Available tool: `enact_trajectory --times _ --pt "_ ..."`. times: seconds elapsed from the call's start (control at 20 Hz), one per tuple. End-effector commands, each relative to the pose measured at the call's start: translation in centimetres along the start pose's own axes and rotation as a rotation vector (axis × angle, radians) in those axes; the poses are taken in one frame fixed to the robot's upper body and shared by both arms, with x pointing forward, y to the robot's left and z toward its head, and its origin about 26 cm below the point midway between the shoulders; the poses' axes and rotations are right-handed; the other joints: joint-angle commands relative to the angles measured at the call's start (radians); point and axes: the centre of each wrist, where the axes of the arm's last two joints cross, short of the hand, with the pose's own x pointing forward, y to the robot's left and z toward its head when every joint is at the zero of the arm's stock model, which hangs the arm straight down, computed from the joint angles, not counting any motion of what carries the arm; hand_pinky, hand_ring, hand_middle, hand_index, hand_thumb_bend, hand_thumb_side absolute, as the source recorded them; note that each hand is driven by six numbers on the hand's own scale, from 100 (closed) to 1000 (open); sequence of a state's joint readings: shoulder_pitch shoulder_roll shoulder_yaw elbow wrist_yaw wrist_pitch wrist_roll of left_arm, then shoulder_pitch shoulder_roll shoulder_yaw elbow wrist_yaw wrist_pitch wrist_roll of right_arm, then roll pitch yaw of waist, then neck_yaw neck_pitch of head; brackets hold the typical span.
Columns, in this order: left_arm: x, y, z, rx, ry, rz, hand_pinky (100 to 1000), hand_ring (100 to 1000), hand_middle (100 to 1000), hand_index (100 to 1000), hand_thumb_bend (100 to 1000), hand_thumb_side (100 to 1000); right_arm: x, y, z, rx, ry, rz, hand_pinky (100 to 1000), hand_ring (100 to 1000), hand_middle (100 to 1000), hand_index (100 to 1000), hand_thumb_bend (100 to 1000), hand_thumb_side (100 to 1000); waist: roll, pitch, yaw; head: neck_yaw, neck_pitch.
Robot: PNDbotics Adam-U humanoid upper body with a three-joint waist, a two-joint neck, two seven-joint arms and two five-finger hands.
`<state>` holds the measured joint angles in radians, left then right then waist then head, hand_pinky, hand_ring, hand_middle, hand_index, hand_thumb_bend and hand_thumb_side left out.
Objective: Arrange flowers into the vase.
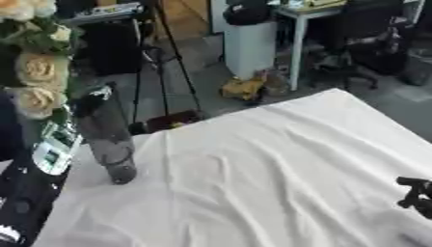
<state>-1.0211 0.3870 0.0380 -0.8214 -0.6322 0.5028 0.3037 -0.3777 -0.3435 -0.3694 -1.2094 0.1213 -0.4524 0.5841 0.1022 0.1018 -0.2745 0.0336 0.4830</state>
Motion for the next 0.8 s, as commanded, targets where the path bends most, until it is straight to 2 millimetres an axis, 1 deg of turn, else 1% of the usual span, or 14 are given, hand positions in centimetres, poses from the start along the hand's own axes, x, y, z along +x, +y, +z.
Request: enact_trajectory --times 0.05,0.5,0.8 --pt "-0.3 1.8 -1.0 0.026 0.002 -0.027 669 756 602 785 759 726 0.7 -1.0 -0.4 -0.009 -0.020 0.029 698 980 457 832 664 742 -0.003 -0.026 0.005 -0.005 -0.001" --pt "-1.3 1.1 -0.9 -0.034 0.017 -0.087 682 754 595 784 769 756 0.7 -0.8 -0.4 -0.010 -0.020 0.026 697 980 456 831 663 743 -0.007 -0.026 0.010 -0.009 -0.001" --pt "-1.5 0.9 -0.8 -0.062 0.006 -0.110 687 753 596 784 772 766 0.7 -0.8 -0.4 -0.012 -0.019 0.024 696 980 455 831 662 745 -0.009 -0.027 0.020 -0.012 0.000"
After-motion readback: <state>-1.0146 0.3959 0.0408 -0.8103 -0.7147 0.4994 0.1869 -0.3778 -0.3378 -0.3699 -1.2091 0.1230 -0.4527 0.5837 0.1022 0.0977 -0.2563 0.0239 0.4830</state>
